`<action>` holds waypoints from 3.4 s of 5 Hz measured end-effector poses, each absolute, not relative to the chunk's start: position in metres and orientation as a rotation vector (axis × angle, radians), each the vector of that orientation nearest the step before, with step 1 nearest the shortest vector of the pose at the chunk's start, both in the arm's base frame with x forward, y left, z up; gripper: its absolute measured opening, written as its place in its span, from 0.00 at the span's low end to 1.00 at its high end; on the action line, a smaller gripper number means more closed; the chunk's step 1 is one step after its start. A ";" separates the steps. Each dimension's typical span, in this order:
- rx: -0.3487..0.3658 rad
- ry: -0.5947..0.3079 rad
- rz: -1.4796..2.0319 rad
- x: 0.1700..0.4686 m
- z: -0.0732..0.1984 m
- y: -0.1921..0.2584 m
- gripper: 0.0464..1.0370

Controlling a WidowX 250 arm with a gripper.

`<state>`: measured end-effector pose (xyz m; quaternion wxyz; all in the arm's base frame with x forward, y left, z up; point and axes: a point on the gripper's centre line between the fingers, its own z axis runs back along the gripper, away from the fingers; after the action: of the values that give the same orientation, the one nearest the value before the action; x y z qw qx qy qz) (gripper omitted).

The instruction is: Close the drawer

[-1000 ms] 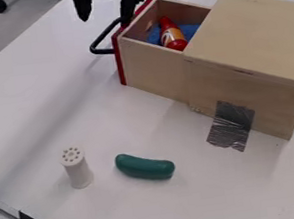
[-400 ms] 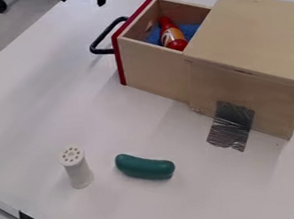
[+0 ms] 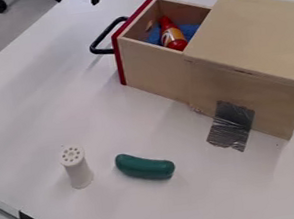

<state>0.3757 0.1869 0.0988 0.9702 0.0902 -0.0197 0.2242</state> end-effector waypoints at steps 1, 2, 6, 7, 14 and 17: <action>0.173 -0.038 0.441 0.378 0.092 0.180 0.96; 0.146 -0.029 0.440 0.376 0.082 0.171 0.96; 0.131 -0.049 0.363 0.387 0.069 0.137 0.96; 0.138 -0.054 0.347 0.389 0.066 0.133 0.96; 0.083 -0.075 0.216 0.377 0.078 0.081 0.96; 0.047 -0.068 0.136 0.381 0.077 0.047 0.96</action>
<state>0.3807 0.0470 0.0770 0.9968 0.0235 -0.0339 0.0678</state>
